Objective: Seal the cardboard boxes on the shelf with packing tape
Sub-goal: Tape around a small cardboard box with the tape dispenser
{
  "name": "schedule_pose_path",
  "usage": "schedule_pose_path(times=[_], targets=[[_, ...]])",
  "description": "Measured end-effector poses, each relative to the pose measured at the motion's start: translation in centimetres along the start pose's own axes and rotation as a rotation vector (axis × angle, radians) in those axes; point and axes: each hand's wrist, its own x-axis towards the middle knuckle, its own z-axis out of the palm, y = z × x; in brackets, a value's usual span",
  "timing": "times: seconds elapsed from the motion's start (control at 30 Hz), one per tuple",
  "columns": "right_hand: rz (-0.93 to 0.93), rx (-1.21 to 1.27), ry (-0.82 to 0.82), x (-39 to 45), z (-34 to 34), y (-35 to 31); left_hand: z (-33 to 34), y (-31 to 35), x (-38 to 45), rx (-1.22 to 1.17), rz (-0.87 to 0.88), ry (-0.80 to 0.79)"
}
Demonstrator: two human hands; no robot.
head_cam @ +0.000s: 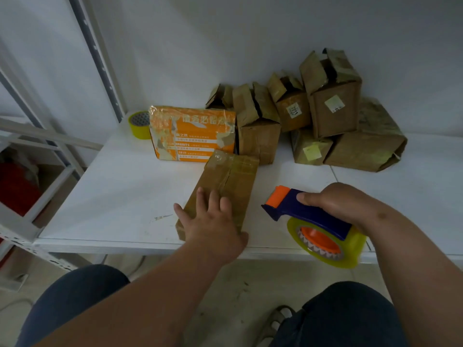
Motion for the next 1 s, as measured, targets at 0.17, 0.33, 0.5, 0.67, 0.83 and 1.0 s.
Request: schedule_pose_path(times=[0.17,0.33,0.5,0.67,0.83,1.0], targets=[[-0.024,0.070,0.024,0.0,1.4,1.2,0.1,0.8,0.4,0.080,-0.034,-0.075],[-0.073,0.146,0.075,0.2,2.1,2.3,-0.2,0.6,0.1,0.114,-0.038,-0.120],[-0.097,0.316,0.128,0.0,2.5,3.5,-0.3,-1.6,-0.5,-0.130,-0.089,0.009],[-0.085,0.373,0.162,-0.1,3.7,4.0,0.0,-4.6,-0.1,-0.882,-0.359,0.093],[-0.141,0.107,0.203,-0.2,5.1,3.2,0.3,-4.4,-0.2,-1.118,-0.378,-0.015],[-0.179,0.139,0.172,-0.4,4.4,3.3,0.9,-2.1,-1.4,-1.170,-0.334,-0.053]])
